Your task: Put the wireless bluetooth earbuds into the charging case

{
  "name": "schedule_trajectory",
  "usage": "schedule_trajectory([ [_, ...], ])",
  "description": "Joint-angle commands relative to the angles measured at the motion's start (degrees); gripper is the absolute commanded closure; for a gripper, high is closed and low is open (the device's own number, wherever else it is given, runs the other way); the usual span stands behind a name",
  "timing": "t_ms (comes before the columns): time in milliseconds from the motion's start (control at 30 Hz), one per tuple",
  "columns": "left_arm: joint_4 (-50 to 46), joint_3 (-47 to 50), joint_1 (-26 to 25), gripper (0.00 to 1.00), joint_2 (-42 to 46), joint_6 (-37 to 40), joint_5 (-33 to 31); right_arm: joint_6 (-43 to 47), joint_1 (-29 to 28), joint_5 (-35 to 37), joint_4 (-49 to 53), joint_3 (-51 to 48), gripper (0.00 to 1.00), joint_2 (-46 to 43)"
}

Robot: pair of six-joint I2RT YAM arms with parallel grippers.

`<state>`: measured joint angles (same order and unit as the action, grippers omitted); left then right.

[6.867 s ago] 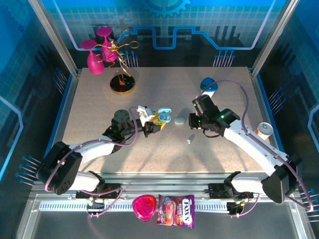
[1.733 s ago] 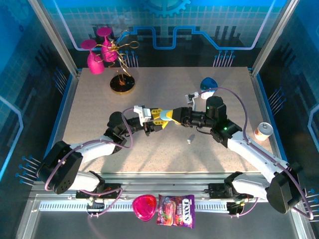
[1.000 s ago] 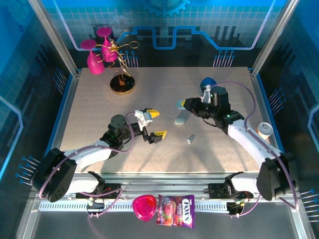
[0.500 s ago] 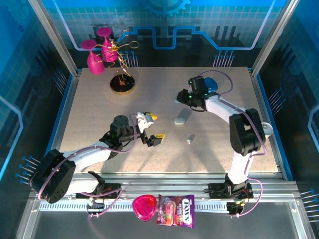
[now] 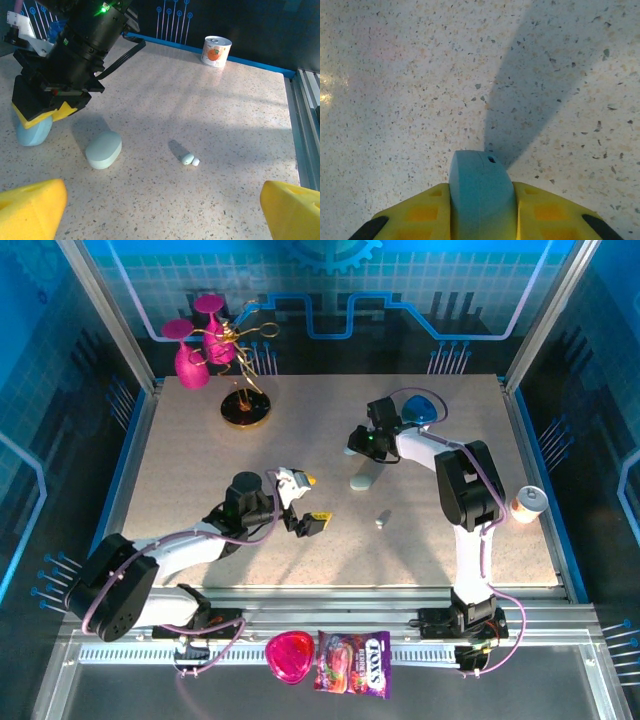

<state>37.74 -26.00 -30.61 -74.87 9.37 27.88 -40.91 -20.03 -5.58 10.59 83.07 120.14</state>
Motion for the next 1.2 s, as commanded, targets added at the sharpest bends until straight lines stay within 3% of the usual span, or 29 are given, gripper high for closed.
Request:
schedule_trajectory([
  [0,-0.02,-1.9,-0.26,0.01,-1.36,-0.17,1.42,-0.36,1.1,-0.48,0.77,0.77,0.75,0.15],
  [300,1.07,-2.72,-0.32,0.01,-3.59,-0.07,0.93,2.3,3.51,1.39,1.45,-4.68,0.51,-6.53],
  [567,-15.94,-11.64,-1.14,0.01,-6.16,11.61,-4.73,6.96,4.31,5.53,2.42,-16.49,0.23,-20.26],
  [767,-29.55,-21.92,-2.27,0.01,-11.64,20.96,-5.12,7.16,5.49,5.82,0.66,-28.0,0.14,-33.75],
  [900,-44.33,-33.04,-3.17,0.01,-18.09,27.35,-7.04,7.37,6.83,5.02,1.47,-34.64,0.12,-42.38],
  [1167,-59.12,-50.92,-4.28,0.01,-32.08,31.27,-9.26,9.32,9.44,4.62,7.49,-42.84,0.11,-58.97],
])
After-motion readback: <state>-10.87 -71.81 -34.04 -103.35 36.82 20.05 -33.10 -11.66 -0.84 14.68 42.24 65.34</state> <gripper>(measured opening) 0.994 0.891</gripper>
